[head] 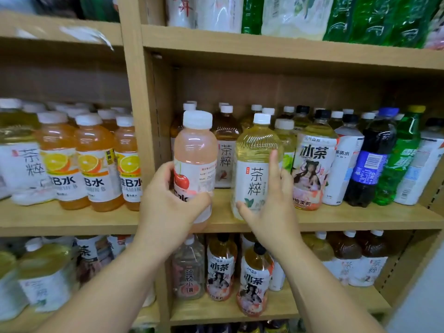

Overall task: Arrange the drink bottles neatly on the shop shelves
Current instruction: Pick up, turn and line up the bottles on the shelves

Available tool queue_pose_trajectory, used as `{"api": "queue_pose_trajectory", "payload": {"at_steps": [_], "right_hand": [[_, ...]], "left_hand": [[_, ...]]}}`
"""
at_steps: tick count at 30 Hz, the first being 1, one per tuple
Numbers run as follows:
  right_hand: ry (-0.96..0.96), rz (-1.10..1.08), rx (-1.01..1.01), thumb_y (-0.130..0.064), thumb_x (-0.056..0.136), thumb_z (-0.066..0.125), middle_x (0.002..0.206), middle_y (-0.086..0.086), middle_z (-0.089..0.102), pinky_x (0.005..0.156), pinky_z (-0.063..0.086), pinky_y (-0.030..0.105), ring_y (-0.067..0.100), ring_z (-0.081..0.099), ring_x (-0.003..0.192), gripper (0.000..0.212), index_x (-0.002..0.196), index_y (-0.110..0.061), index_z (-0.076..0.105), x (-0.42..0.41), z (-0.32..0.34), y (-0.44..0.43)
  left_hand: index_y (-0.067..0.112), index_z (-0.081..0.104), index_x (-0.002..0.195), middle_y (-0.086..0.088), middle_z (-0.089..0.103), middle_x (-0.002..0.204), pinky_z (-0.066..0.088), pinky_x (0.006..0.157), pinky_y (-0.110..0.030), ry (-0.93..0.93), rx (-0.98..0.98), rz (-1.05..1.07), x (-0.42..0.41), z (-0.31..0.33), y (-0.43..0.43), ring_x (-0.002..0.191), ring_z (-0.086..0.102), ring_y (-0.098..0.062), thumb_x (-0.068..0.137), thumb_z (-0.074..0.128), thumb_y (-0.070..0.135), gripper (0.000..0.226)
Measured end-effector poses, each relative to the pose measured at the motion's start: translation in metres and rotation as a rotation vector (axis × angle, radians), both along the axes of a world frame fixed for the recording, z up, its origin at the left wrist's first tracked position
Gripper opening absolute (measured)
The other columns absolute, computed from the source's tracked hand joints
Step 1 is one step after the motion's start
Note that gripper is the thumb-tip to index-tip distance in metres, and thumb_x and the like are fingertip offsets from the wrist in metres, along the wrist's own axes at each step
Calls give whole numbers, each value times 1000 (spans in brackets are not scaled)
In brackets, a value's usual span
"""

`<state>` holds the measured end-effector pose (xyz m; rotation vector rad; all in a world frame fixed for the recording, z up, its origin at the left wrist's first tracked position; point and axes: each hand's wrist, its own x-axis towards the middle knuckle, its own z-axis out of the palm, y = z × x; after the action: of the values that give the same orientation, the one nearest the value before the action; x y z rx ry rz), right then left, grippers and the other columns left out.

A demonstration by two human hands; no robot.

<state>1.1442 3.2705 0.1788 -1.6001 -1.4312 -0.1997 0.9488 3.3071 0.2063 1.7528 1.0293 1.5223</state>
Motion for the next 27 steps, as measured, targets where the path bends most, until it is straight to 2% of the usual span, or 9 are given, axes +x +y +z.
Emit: {"api": "queue_pose_trajectory", "payload": {"at_steps": [4,7,9,11,14,17,20,23,27], "right_hand": [[13,42,13,-34,83,82,162,-3,10,112,31,29,20,26,149,129,145,-59,-28,-17,2,23],[61,41,-13,-32,87,79,166,-7,-6,120,26,35,20,7,156,123,147,-58,-26,-29,0,33],[73,7,-11,-38,88,76,168,-1,-16,121,18,38,24,-5,157,118,148,-58,-24,-42,0,34],[52,-19,54,-47,86,73,168,5,-21,123,10,45,30,-10,157,109,154,-54,-11,-59,5,32],[-69,-43,190,-51,80,75,169,14,-12,123,6,63,36,-13,156,99,158,-37,16,-84,21,30],[-106,65,296,-47,83,76,170,14,1,123,5,65,37,-8,157,84,153,-30,34,-113,33,30],[-111,193,368,-43,85,72,168,10,14,124,10,60,31,0,158,71,147,-29,41,-144,41,33],[-156,291,390,-41,85,70,164,3,25,127,9,40,23,7,158,67,145,-29,43,-179,47,38],[-199,367,398,-43,88,65,155,-2,40,125,17,35,20,22,154,64,145,-28,44,-230,47,55]], "left_hand": [[30,65,109,21,74,98,56,70,-16,-22,-17,5,-23,1,-10,87,70,2,70,88,12,49],[29,67,110,20,75,96,56,68,-13,-36,-52,3,-40,6,-18,85,71,1,71,87,8,48],[29,68,107,19,76,94,54,66,-11,-54,-73,11,-53,9,-22,83,72,1,71,86,5,47],[29,68,104,18,77,93,56,67,-14,-75,-74,59,-69,10,-24,82,72,0,71,86,4,45],[30,68,104,17,77,94,59,72,-23,-109,-71,137,-92,10,-20,84,73,-2,71,85,5,46],[31,68,103,17,76,93,56,67,-19,-115,-58,207,-116,7,-16,82,72,-1,70,85,5,45],[27,69,100,13,76,90,53,63,-16,-105,-39,267,-144,4,-7,78,71,-2,71,85,3,41],[28,68,105,15,76,93,53,70,-23,-103,-43,302,-176,2,6,82,71,-2,71,86,8,43],[28,68,106,19,74,93,49,63,-12,-127,-37,340,-225,-5,32,80,69,3,71,86,8,43]]}}
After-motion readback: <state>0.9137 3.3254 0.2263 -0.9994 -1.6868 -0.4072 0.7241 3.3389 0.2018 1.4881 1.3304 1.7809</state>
